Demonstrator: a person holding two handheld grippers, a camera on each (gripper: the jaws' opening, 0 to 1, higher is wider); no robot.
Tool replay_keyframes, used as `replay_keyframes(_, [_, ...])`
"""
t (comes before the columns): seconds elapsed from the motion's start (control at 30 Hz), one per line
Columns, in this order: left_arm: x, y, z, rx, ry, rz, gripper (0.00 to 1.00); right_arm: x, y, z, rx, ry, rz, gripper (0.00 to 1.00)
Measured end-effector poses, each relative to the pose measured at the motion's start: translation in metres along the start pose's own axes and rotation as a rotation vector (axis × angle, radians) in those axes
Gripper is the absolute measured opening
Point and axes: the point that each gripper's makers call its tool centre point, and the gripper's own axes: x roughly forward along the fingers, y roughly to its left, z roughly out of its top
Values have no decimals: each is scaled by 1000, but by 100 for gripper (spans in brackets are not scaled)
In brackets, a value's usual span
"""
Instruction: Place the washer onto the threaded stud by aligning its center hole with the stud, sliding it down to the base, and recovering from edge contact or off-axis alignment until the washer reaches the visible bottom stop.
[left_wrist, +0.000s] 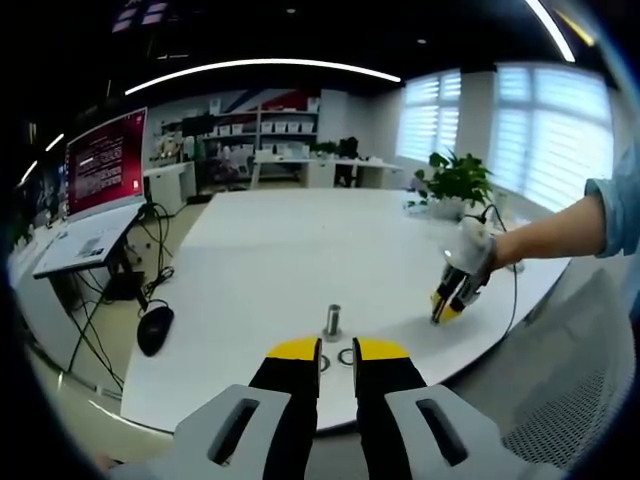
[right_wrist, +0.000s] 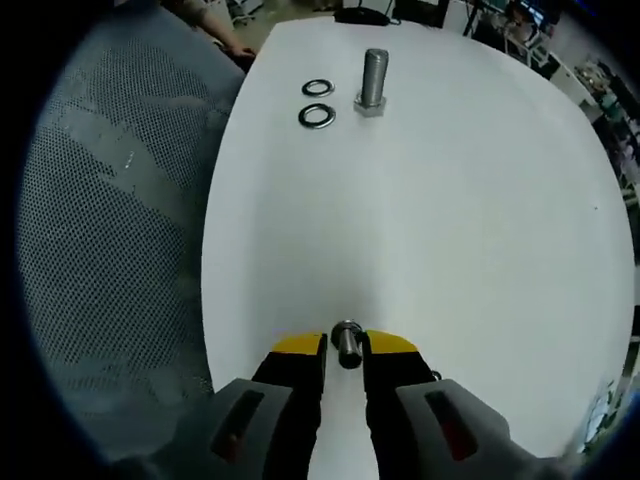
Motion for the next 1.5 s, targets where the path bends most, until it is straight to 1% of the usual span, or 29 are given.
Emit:
replay_keyframes(0.13, [0,0,0,0,0,1,10,-6,-6,-7,40,-11,-6,20])
replay_keyframes(0.27, [0,0,0,0,0,2,10,-11,-19,-23,81,-4,-41,20])
replay_keyframes(0.37, [0,1,0,-1,-1,2,10,-13,-29,-32,154,-15,-67,20])
replay_keyframes(0.47, [0,1,0,-1,0,3,10,-11,-38,-42,256,-40,-82,20])
replay_keyframes(0.6, [0,1,0,-1,0,4,10,-10,-49,-50,315,-61,-107,20])
replay_keyframes(0.77, [0,1,0,-1,3,5,10,-8,-59,-54,367,-74,-140,20])
replay_keyframes(0.9, [0,1,-1,-1,5,5,10,-5,-64,-51,409,-99,-146,19])
replay_keyframes(0.97, [0,1,-1,-1,6,6,10,-1,-66,-51,423,-98,-140,19])
replay_keyframes(1.17, [0,1,-2,0,10,5,10,-1,-68,-45,415,-104,-144,19])
replay_keyframes(1.27, [0,1,-2,0,11,3,10,-1,-70,-45,432,-111,-161,15])
replay_keyframes(1.5, [0,0,-1,0,9,1,10,-2,-70,-47,446,-120,-179,14])
